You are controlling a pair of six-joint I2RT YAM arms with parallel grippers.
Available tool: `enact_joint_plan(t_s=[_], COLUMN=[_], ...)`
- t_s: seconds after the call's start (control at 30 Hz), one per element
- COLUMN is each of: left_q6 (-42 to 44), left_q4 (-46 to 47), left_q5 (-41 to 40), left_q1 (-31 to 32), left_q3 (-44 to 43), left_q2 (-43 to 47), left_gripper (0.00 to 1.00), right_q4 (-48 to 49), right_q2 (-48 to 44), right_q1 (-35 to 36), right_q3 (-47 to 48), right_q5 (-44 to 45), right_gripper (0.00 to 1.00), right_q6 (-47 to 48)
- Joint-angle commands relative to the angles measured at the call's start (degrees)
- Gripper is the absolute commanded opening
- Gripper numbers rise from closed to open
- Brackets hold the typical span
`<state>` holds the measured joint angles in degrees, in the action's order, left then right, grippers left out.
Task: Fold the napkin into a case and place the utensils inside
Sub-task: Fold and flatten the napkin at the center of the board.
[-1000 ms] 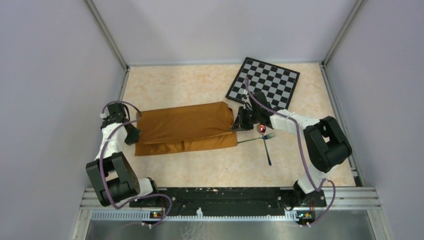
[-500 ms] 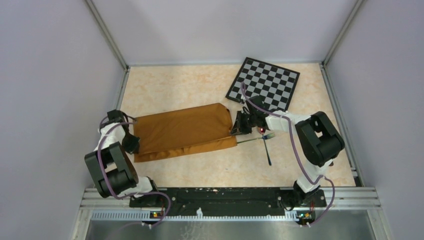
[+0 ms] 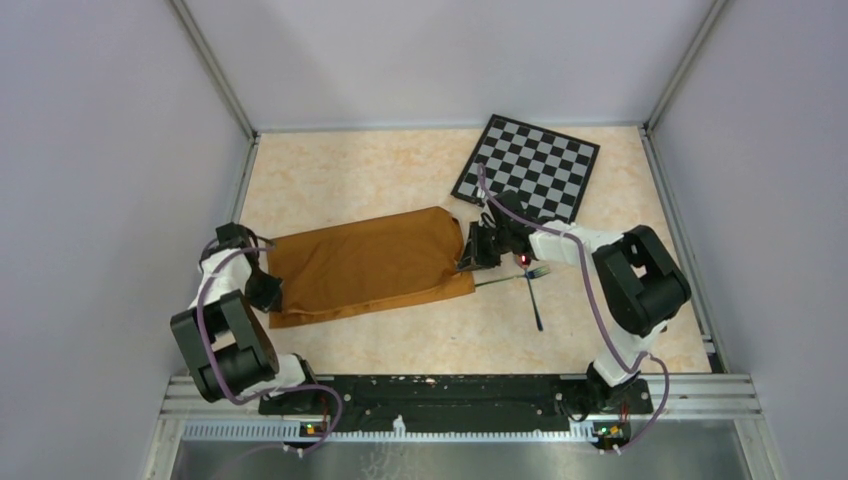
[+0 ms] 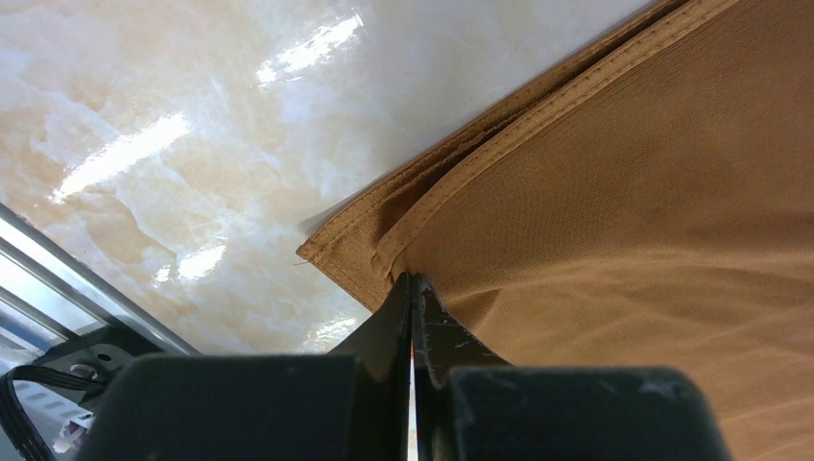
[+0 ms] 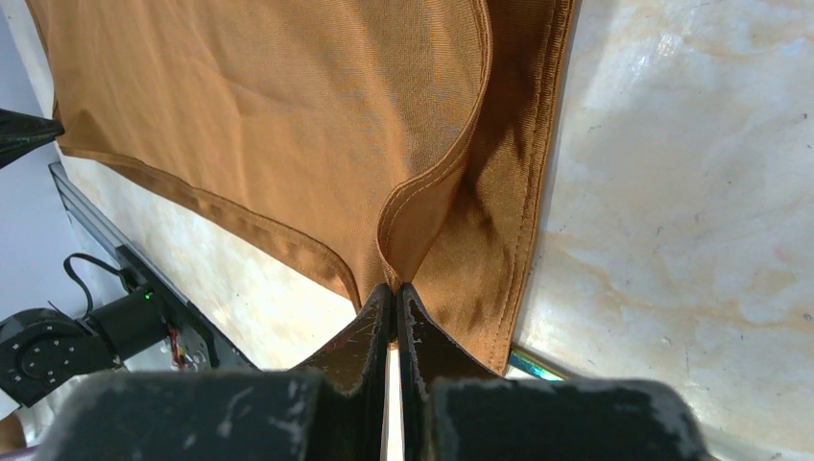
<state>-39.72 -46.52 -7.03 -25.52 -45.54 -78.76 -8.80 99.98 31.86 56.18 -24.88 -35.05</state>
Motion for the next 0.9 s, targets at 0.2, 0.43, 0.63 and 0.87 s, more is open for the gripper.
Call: enact_joint_plan(t_s=[0.2, 0.43, 0.63, 0.87], left_q6=[-1.76, -2.59, -4.36, -4.88], left_q4=[-5.41, -7.0, -9.41, -10.44], left_q5=[-2.94, -2.4, -3.69, -4.55], left_q1=[-0.45, -0.74, -0.93, -1.03], left_q3=[-3.08, -1.51, -1.48, -2.81], left_q2=[6.97, 9.57, 10.44, 14.29], left_gripper=[0.0, 0.0, 0.0, 0.0], right_q4=[-2.58, -3.28, -4.28, -6.38], right_q2=[-6.37, -7.5, -9.14, -10.65], right_q1=[0.49, 0.43, 0.49, 0.46], right_q3=[1.95, 0.91, 0.61, 3.22], right_q5=[0.75, 0.19, -0.03, -0.08], right_gripper=[0.0, 0.0, 0.0, 0.0], right_q6=[1.42, 1.47, 1.51, 1.92])
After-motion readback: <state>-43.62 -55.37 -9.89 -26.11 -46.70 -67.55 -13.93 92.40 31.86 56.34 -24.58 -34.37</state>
